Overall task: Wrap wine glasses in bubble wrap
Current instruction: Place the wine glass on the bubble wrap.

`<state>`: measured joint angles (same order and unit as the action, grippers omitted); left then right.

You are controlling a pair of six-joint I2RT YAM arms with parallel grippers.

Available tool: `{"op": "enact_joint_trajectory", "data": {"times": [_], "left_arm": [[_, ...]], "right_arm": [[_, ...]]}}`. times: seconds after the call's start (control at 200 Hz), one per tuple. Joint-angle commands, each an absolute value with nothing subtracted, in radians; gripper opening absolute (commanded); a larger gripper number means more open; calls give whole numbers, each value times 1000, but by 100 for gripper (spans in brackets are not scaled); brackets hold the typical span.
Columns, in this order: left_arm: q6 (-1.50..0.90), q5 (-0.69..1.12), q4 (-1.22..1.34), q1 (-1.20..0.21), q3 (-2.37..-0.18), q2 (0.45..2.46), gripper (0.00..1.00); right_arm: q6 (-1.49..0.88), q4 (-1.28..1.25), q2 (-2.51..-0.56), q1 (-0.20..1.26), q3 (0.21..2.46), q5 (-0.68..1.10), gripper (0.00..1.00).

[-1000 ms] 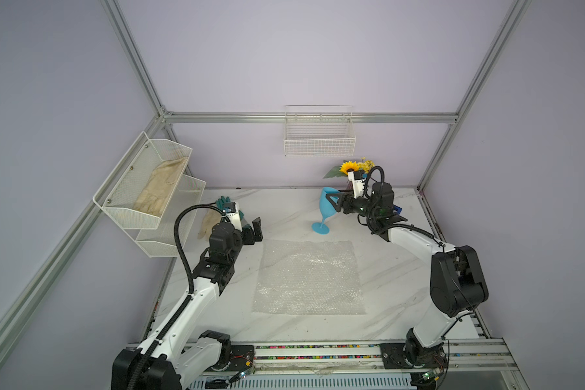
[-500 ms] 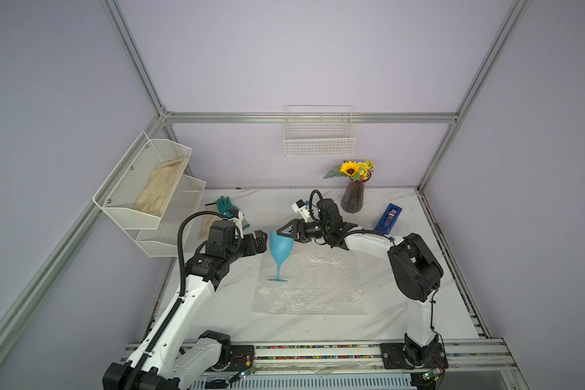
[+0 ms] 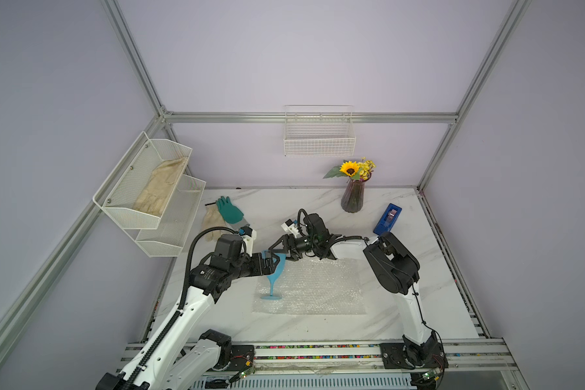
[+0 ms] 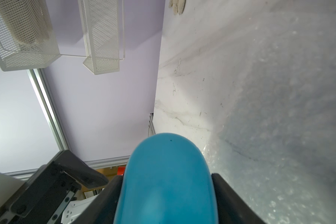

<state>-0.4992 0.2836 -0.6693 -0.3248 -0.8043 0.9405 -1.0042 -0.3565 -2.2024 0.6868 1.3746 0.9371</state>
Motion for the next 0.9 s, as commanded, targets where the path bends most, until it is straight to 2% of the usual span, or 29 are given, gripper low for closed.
{"op": "enact_joint_trajectory", "data": {"times": [0.0,0.26,0.365,0.465,0.545,0.715,0.775,0.895], "left_arm": [[-524,241,-655,-346,-762,960,100],[-555,138,-653,-383,-731,1069,99],[-561,144,-620,-390,-714,1107,97],[-563,140,-593,-399,-708,1125,97],[-560,120,-581,-400,-706,1138,97],[-558,112,-530,-403,-689,1177,94],[-555,113,-515,-404,-686,1191,93],[-552,113,-485,-408,-678,1219,93]], "right_arm": [[-1053,-432,-2234,695,1387,922,71],[-985,-339,-2261,696,1431,885,73],[-966,-311,-2264,696,1445,876,80],[-955,-297,-2257,696,1446,854,82],[-935,-265,-2246,696,1456,836,91],[-887,-194,-2225,696,1480,800,93],[-869,-167,-2212,696,1489,782,97],[-846,-131,-2176,693,1496,724,97]]}}
